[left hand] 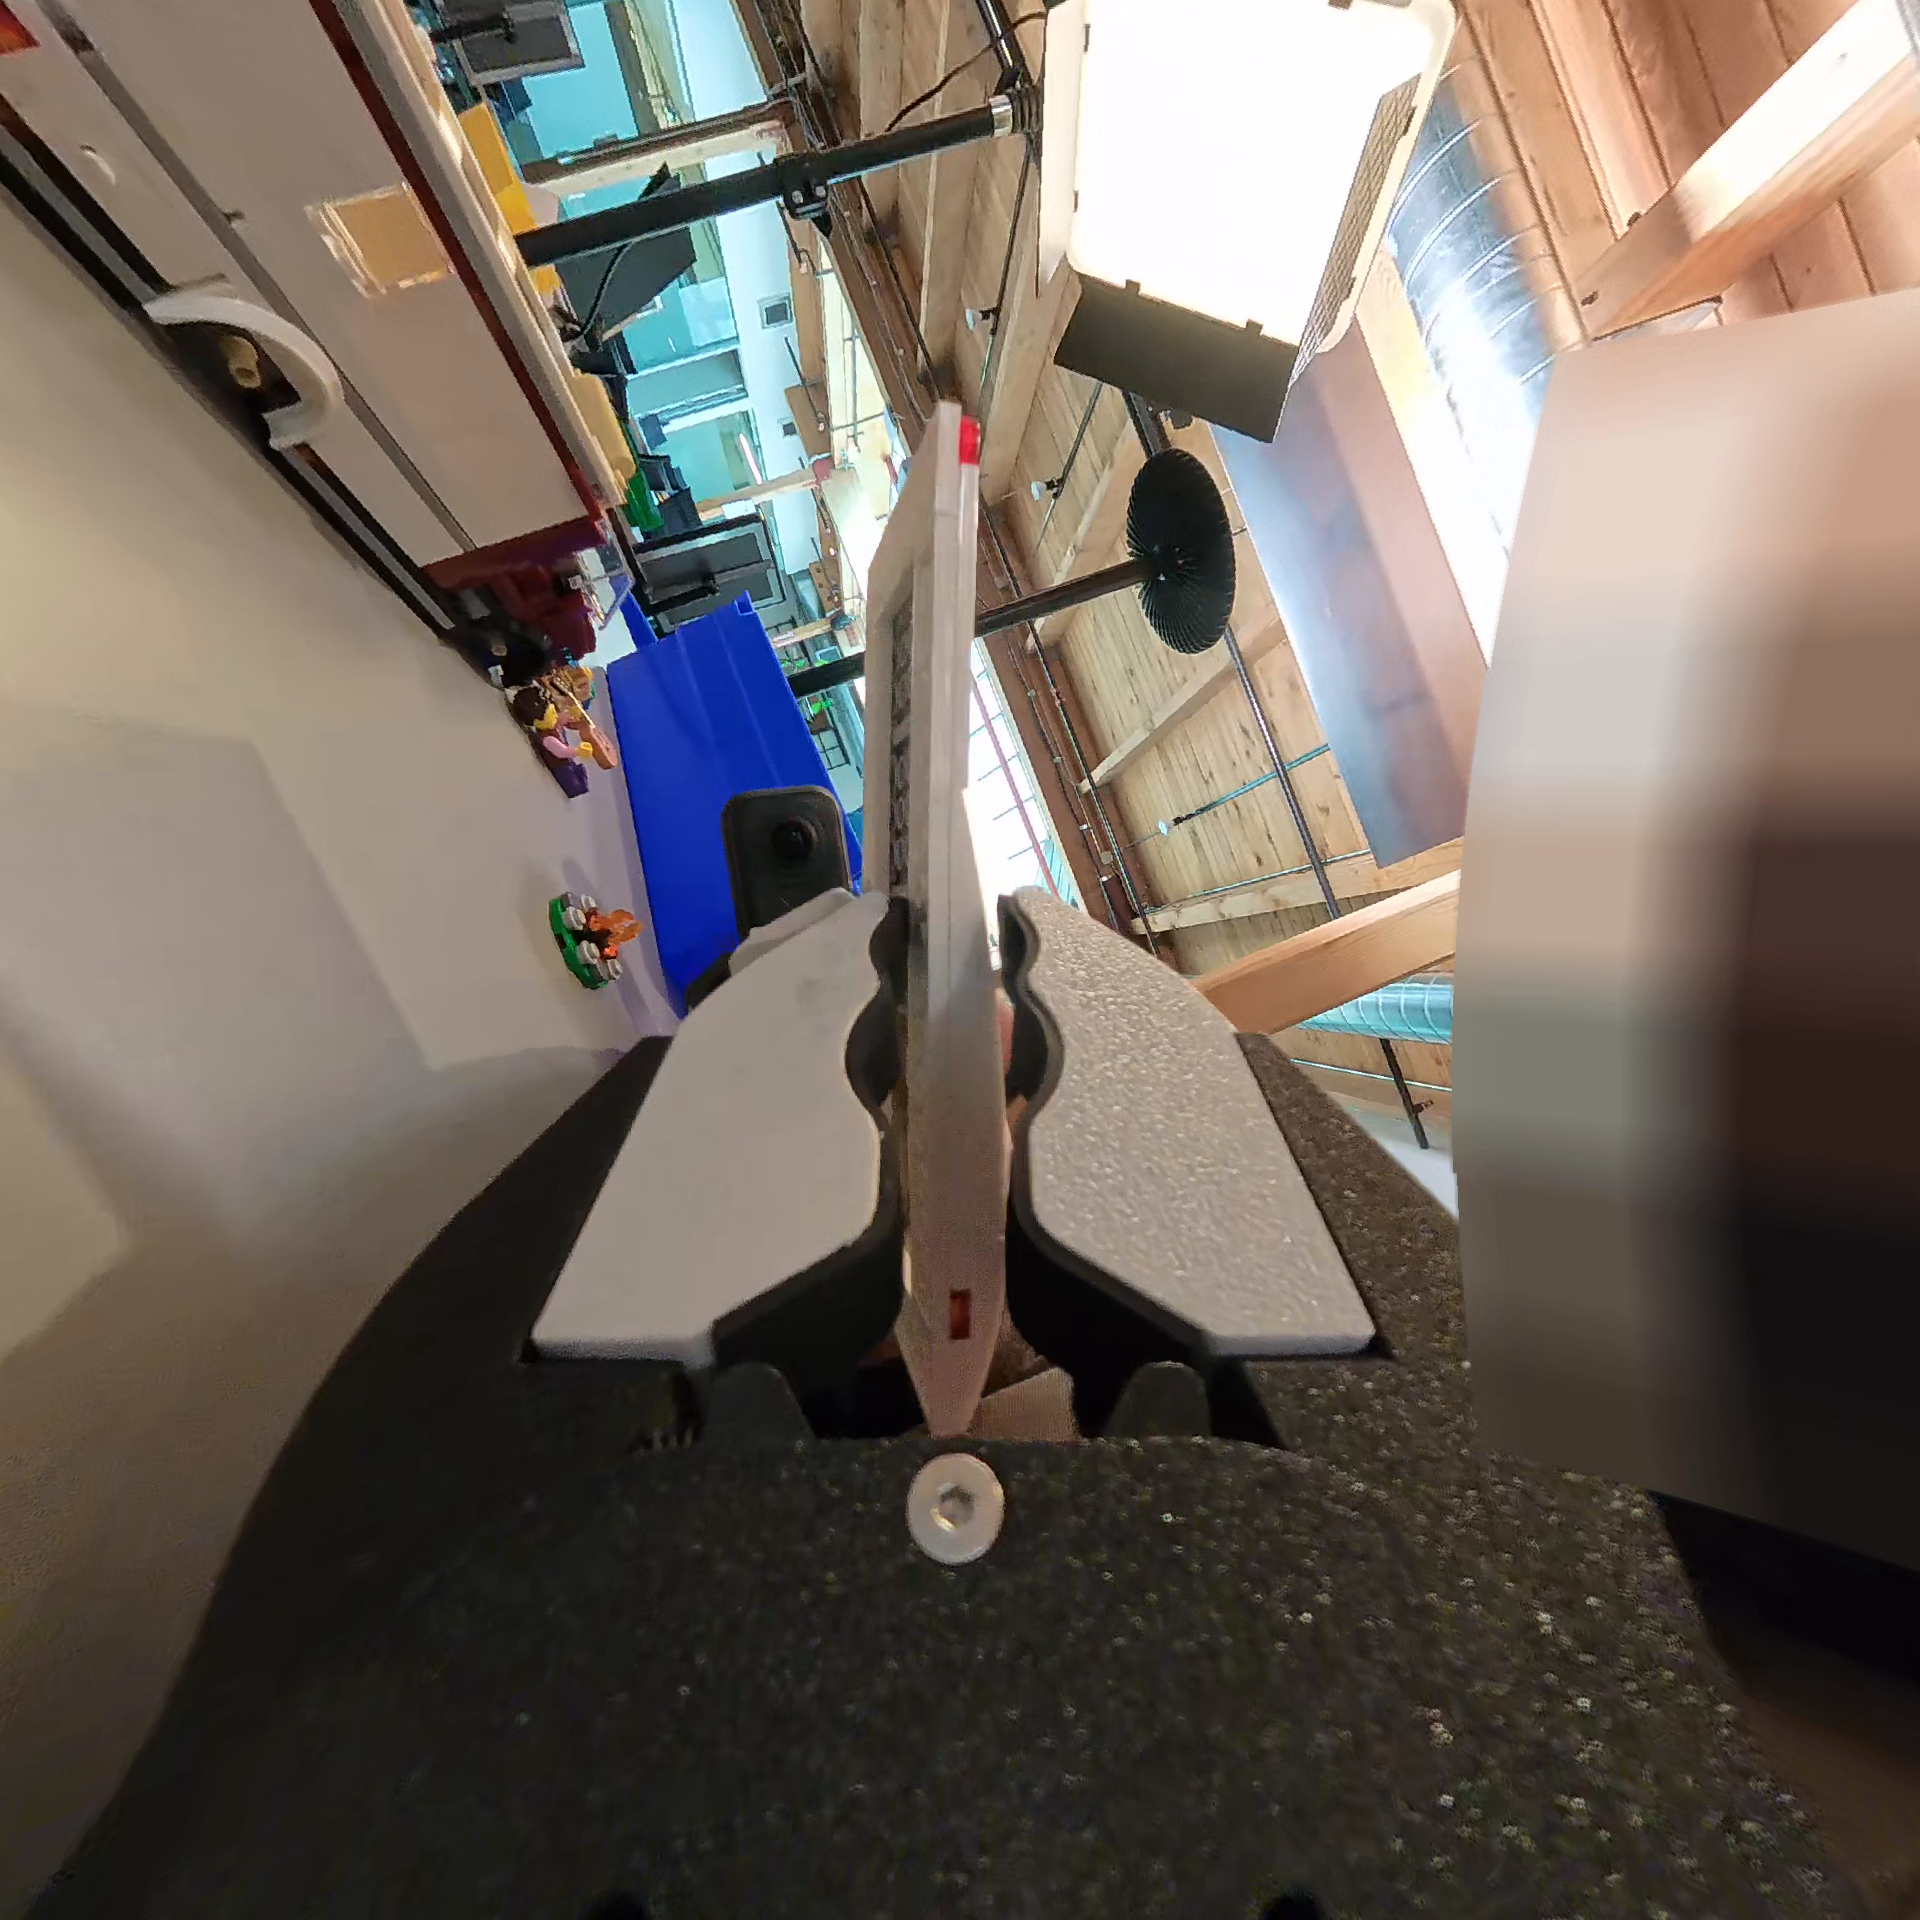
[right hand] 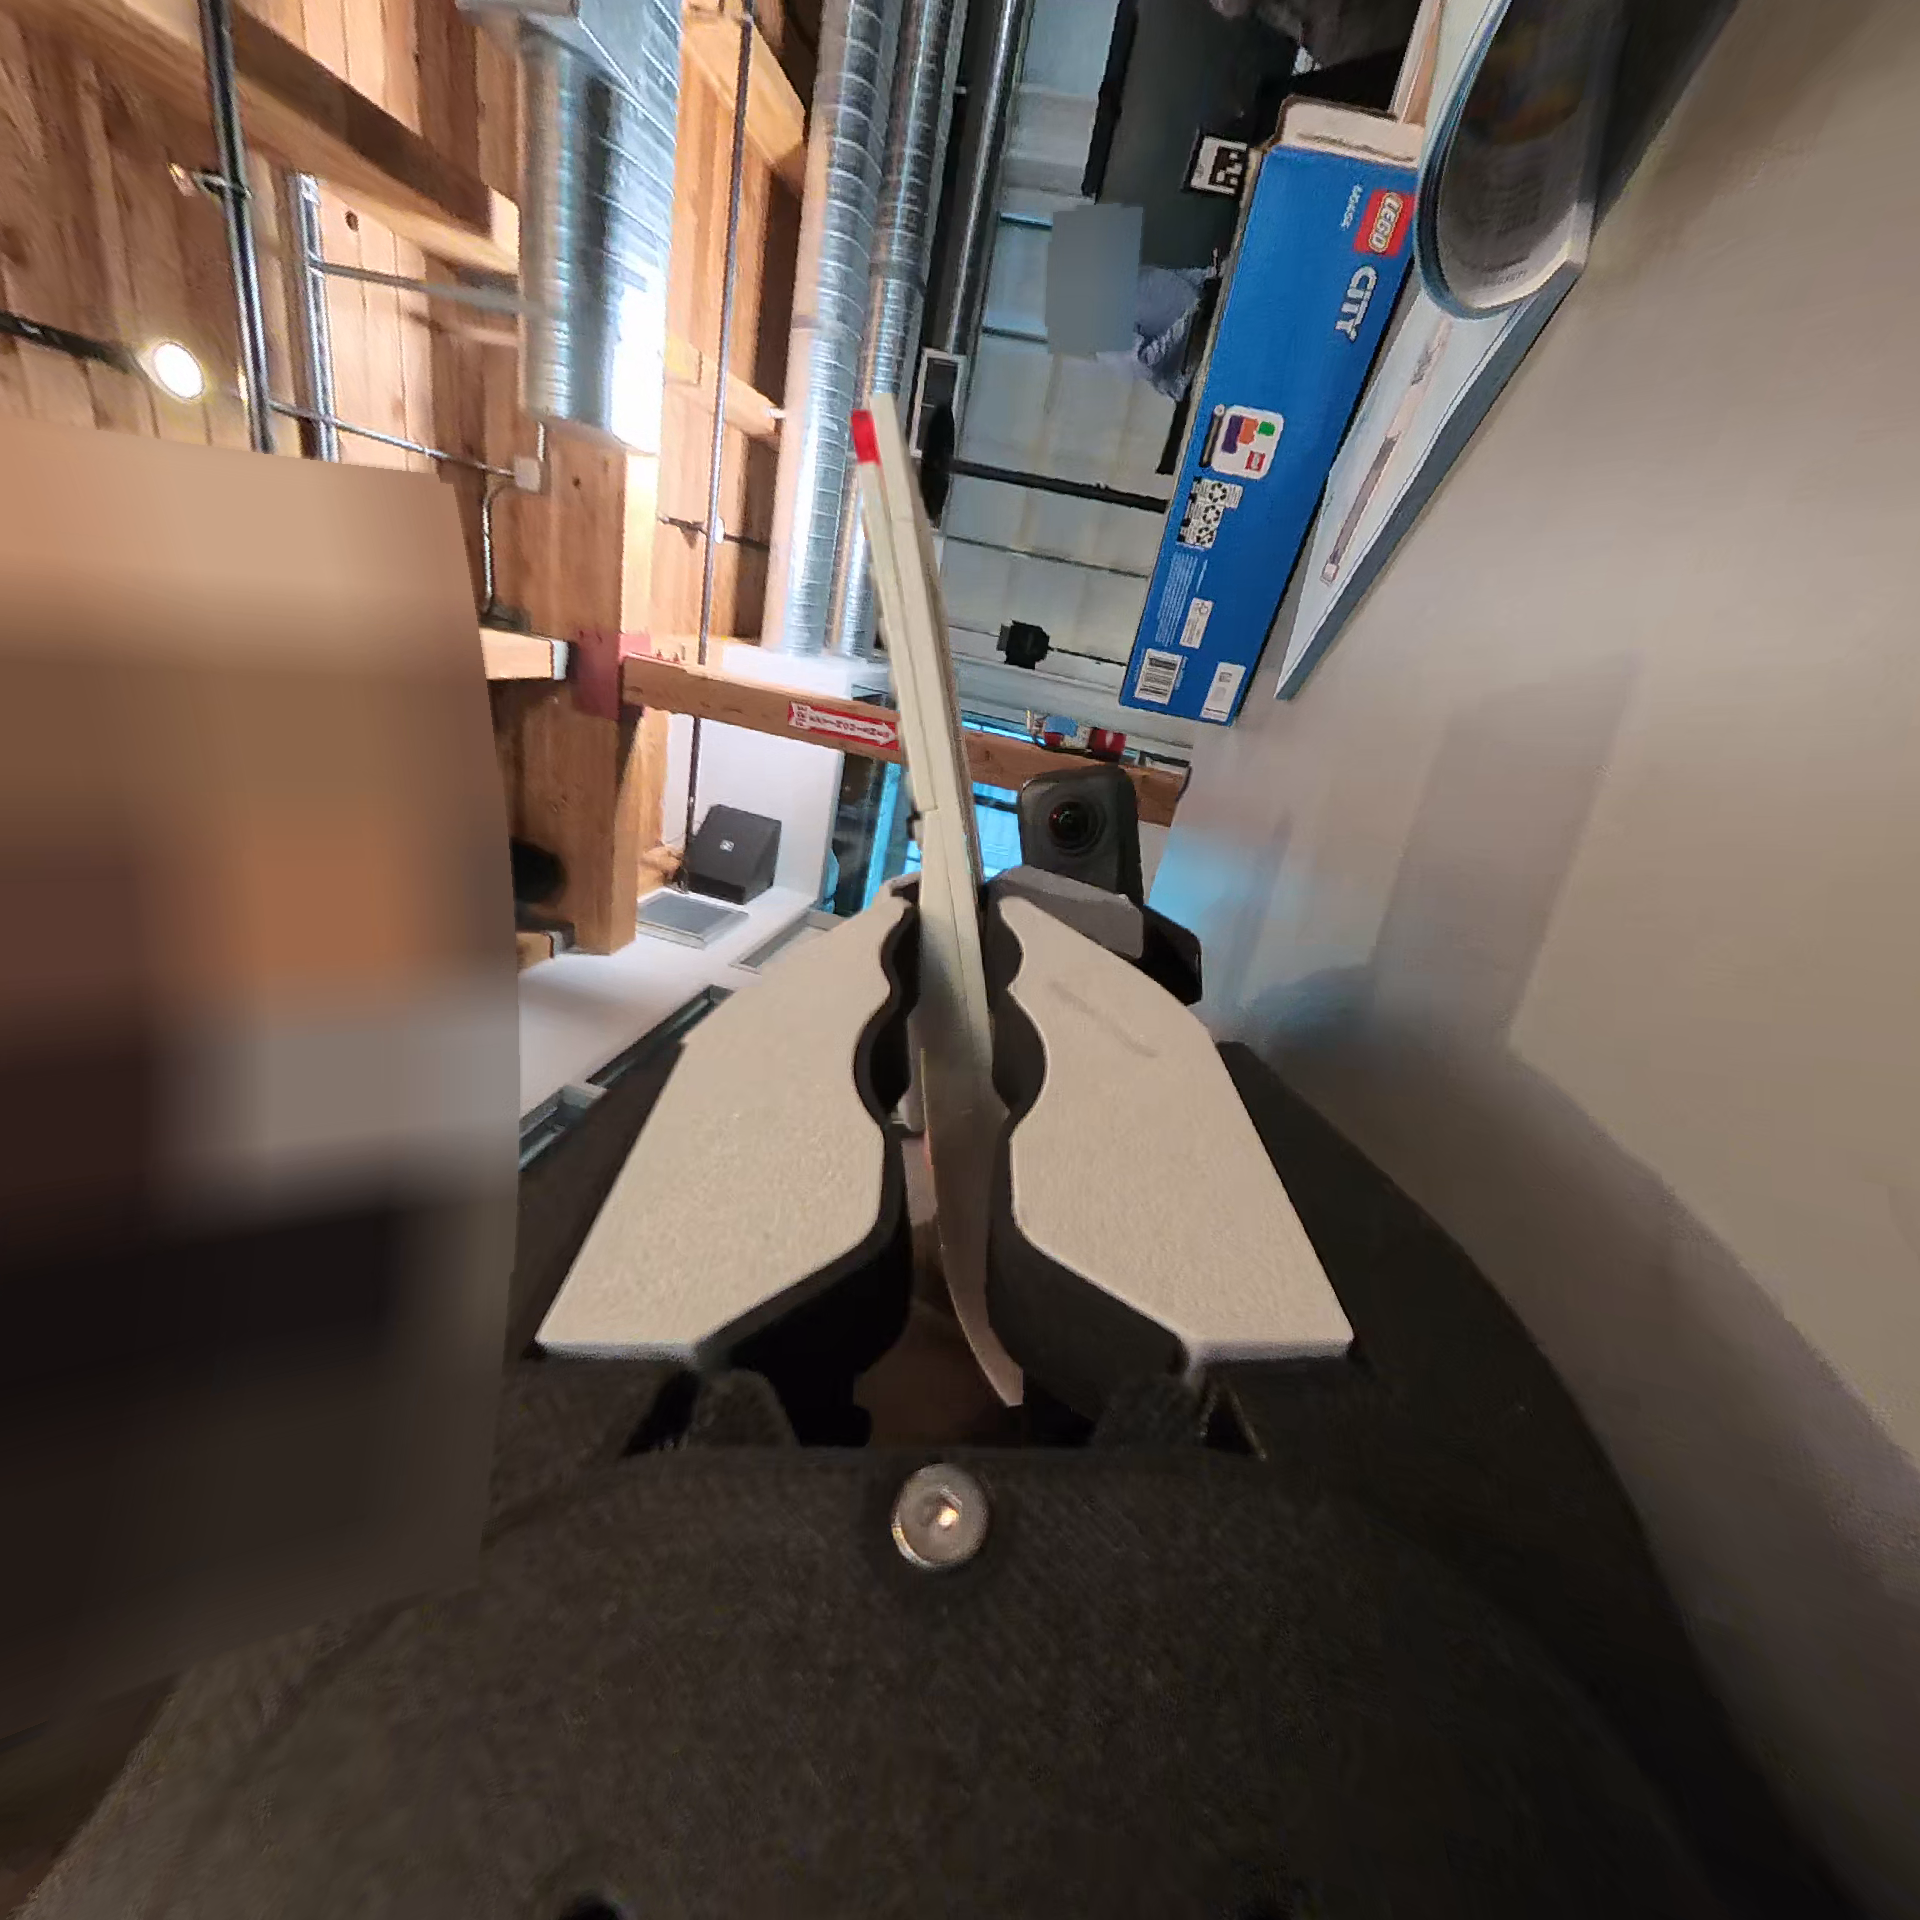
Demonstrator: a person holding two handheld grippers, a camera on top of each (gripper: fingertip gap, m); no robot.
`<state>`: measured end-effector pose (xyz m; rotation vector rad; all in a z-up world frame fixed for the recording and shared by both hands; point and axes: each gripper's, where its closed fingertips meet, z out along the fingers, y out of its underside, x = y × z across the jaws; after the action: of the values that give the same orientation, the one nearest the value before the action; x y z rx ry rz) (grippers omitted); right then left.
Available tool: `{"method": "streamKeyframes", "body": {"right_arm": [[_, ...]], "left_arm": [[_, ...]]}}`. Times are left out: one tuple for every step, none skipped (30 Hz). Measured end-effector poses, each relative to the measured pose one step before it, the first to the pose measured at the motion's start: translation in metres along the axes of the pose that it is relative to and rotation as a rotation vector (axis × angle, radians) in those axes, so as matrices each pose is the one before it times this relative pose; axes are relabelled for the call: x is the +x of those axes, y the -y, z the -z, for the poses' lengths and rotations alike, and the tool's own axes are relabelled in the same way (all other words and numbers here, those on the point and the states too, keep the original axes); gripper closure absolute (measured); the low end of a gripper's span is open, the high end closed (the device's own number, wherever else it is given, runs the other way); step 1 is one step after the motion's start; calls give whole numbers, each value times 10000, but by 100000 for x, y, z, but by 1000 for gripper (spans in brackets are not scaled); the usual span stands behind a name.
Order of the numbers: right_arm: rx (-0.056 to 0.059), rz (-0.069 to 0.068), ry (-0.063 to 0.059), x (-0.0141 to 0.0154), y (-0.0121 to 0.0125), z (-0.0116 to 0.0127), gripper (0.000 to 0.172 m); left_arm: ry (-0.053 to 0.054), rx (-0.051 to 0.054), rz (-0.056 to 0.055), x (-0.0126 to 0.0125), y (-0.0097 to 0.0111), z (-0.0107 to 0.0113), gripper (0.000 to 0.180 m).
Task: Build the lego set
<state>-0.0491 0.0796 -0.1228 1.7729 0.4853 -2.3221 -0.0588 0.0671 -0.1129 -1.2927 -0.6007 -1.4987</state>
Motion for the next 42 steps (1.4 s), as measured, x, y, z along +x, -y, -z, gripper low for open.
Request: {"method": "streamKeyframes", "body": {"right_arm": [[36, -26, -3, -16, -174, -119, 161], [31, 36, -45, 2, -133, -89, 161], [36, 103, -80, 14, -70, -28, 161], [3, 205, -136, 52, -42, 14, 161], [-68, 338, -223, 124, -52, 36, 161], [-137, 442, -283, 169, -96, 45, 161], [-155, 507, -300, 140, -74, 78, 161], [-130, 549, -334, 135, 18, 135, 158], [-128, 604, -393, 170, 77, 179, 153], [-152, 667, -434, 197, 120, 245, 149], [-173, 692, -446, 219, 141, 282, 146], [-200, 709, -439, 251, 178, 318, 144], [-221, 753, -429, 280, 192, 345, 142], [-212, 799, -411, 297, 272, 370, 141], [-195, 863, -356, 257, 333, 339, 141], [-201, 934, -322, 230, 371, 295, 141], [-205, 966, -331, 287, 411, 234, 140], [-166, 998, -307, 298, 520, 197, 140], [-97, 1050, -245, 260, 632, 126, 140], [-49, 1056, -231, 314, 672, 61, 140], [-45, 987, -226, 404, 649, -14, 140], [-86, 867, -135, 323, 520, -115, 141], [-121, 697, -54, 256, 374, -183, 141], [-151, 507, -88, 344, 225, -229, 141], [-195, 365, -137, 472, 62, -238, 141], [-189, 230, -140, 490, 5, -237, 141], [-125, 112, -94, 436, 56, -163, 140], [-92, 79, -54, 360, 64, -90, 141], [-103, 41, -99, 402, 23, -56, 141], [-97, -31, -115, 384, -12, -32, 141], [-62, -84, -37, 184, -75, -11, 141], [-70, -77, 20, 13, -211, -39, 141], [-150, 10, 35, -96, -392, -106, 141], [-191, 113, 61, -196, -480, -173, 142], [-176, 136, 85, -275, -491, -213, 142], [-149, 102, 139, -340, -479, -224, 142], [-119, 69, 165, -391, -441, -221, 142], [-73, 69, 147, -369, -365, -163, 142], [-44, 81, 156, -384, -283, -133, 142], [-53, 83, 195, -425, -244, -113, 142], [-64, 77, 223, -438, -241, -105, 142], [-43, 61, 205, -390, -199, -105, 142]], "left_arm": [[26, 41, -42, 2, 99, 8, 165], [27, 45, -18, 8, 107, 45, 166], [54, -32, 21, -61, 4, 43, 166], [93, -71, 72, -142, -65, 46, 167], [163, -45, 153, -272, -70, 63, 168], [137, -3, 207, -281, -55, 53, 168], [55, 17, 249, -203, -35, 50, 169], [5, -8, 276, -139, -48, 43, 169], [3, -39, 284, -113, -68, 18, 169], [45, -45, 246, -114, -31, -9, 169], [96, -36, 164, -123, 21, 1, 169], [139, -55, 84, -114, 62, -12, 169], [168, -111, -11, -96, 69, -44, 169], [214, -181, -81, -127, 87, -67, 169], [263, -223, -135, -203, 169, -101, 169], [236, -207, -118, -190, 311, -99, 169], [227, -240, -49, -202, 366, -145, 169], [162, -240, -18, -119, 439, -202, 169], [150, -259, -29, -109, 444, -296, 169], [129, -259, 0, -95, 465, -384, 169], [87, -269, 23, -67, 437, -479, 169], [32, -280, 5, -10, 404, -587, 169], [-21, -252, 15, 46, 396, -620, 169], [-33, -216, -41, 58, 419, -617, 169], [17, -238, -77, -26, 379, -612, 169], [-28, -214, -70, -17, 373, -560, 169], [-68, -171, -19, -22, 367, -496, 169], [-84, -180, 21, -86, 290, -433, 169], [-120, -193, 50, -117, 191, -374, 169], [-140, -214, 64, -158, 75, -288, 169], [-125, -204, 116, -197, -102, -119, 169], [-17, -193, 199, -241, -435, 168, 169], [-79, -262, 42, -214, -472, 195, 169], [47, -251, 24, -526, -330, 195, 169], [159, -75, 181, -733, -114, 189, 169], [-4, -86, 166, -426, -117, 130, 169], [-39, -221, 93, -228, -286, 40, 169], [-12, -199, 15, -126, -302, 14, 169], [-33, -141, -34, 19, -258, -28, 169], [-83, -115, -27, 170, -238, -48, 169], [-88, -81, 26, 157, -206, -31, 169], [-17, -30, 67, 16, -131, -4, 169]]}}
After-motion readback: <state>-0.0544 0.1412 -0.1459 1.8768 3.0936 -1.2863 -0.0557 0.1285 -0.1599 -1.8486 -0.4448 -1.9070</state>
